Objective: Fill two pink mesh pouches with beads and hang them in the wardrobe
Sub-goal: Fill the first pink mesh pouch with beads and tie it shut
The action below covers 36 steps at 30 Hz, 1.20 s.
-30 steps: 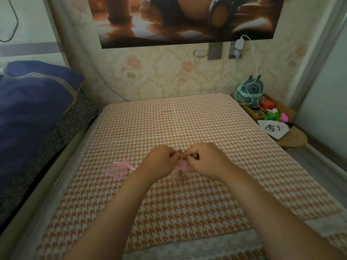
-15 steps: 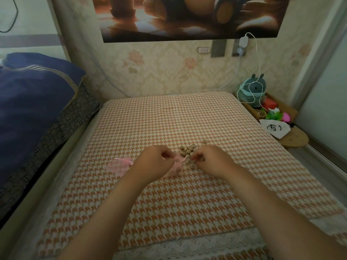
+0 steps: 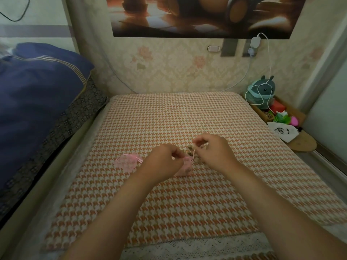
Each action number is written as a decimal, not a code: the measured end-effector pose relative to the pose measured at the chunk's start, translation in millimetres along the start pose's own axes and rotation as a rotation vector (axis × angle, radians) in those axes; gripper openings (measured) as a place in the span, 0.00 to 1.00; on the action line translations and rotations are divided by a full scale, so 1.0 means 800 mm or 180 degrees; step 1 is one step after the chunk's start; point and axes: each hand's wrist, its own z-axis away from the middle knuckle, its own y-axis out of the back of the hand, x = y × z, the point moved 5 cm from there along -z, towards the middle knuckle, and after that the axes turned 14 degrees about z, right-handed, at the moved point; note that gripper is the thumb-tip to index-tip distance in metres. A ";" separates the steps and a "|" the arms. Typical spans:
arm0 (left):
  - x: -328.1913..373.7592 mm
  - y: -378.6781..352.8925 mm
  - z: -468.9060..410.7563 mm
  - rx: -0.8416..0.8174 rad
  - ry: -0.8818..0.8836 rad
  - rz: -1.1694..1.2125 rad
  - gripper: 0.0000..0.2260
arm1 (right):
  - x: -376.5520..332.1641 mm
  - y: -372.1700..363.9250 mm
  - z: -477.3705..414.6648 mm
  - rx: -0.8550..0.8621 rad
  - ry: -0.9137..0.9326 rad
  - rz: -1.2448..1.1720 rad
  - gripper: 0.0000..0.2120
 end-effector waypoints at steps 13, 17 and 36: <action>-0.011 -0.003 -0.006 -0.0169 -0.0001 0.0161 0.09 | -0.048 0.002 0.026 -0.0243 0.0720 0.0088 0.03; -0.017 -0.002 -0.009 -0.0187 -0.0012 0.0236 0.08 | -0.047 -0.005 0.024 -0.0376 0.0793 0.0420 0.05; -0.071 -0.012 -0.066 -0.0003 -0.0245 -0.0516 0.19 | -0.032 0.009 0.015 -0.0296 0.0785 0.0395 0.23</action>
